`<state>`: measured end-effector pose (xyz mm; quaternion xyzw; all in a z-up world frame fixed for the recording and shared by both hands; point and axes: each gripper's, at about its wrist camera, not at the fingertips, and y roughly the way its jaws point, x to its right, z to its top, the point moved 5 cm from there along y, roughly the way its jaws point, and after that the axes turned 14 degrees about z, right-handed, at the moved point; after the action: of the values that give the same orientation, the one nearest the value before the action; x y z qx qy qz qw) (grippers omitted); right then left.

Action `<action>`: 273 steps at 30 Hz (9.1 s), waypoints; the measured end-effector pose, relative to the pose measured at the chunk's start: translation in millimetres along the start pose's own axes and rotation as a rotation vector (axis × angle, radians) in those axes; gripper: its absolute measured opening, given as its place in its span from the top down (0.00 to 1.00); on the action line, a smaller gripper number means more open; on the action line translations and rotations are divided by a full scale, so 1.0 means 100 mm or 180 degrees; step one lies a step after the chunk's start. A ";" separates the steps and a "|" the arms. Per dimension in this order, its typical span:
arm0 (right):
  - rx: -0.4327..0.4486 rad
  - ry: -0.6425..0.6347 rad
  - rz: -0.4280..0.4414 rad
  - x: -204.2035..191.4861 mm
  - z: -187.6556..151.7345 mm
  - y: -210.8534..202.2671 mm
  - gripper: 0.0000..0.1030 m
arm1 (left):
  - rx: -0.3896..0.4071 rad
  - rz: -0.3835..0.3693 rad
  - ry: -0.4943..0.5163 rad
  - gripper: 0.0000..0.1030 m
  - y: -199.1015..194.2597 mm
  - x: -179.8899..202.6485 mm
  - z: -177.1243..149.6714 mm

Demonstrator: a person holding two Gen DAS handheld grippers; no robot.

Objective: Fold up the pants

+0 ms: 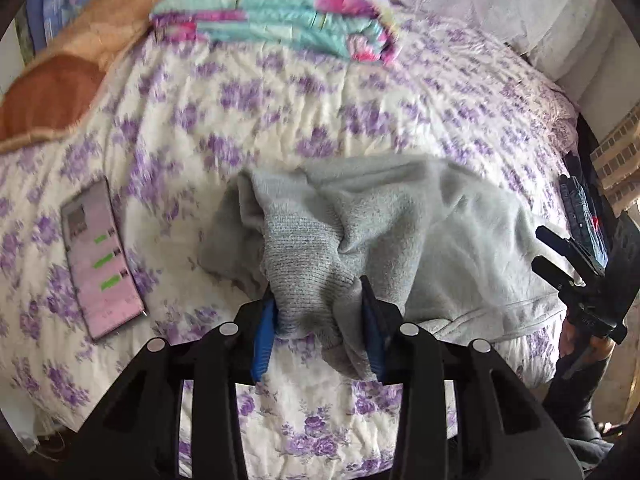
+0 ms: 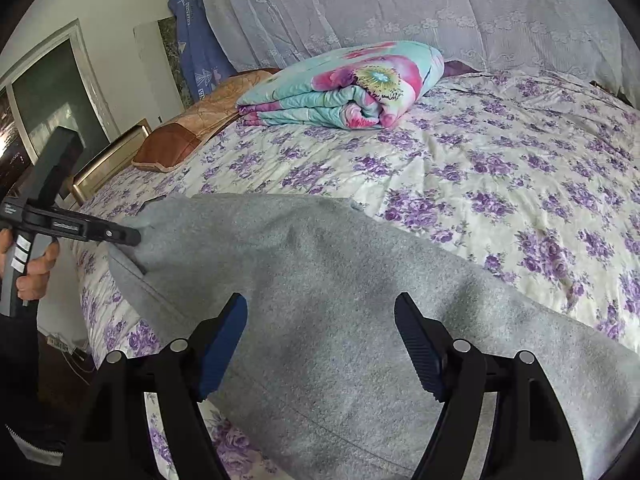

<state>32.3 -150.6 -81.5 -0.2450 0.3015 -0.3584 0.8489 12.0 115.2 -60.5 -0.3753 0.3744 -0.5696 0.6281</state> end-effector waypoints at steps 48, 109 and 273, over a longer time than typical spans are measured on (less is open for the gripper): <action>0.1291 0.2316 -0.1488 1.81 -1.11 -2.06 0.76 | 0.0182 0.0549 0.0546 0.04 0.62 0.52 0.08; 0.1144 0.1452 0.0000 1.07 -0.84 -0.96 0.03 | -0.0418 -0.1140 -0.1835 0.38 1.20 -0.45 0.24; 0.0497 -0.0032 -0.0830 0.38 1.74 0.60 0.03 | 0.0933 0.1164 -0.0436 0.04 0.21 -0.22 0.96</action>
<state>201.1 -107.0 -10.4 -0.2171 0.2341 -0.4866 0.8132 105.6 143.2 -36.3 -0.2439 0.3060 -0.4679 0.7924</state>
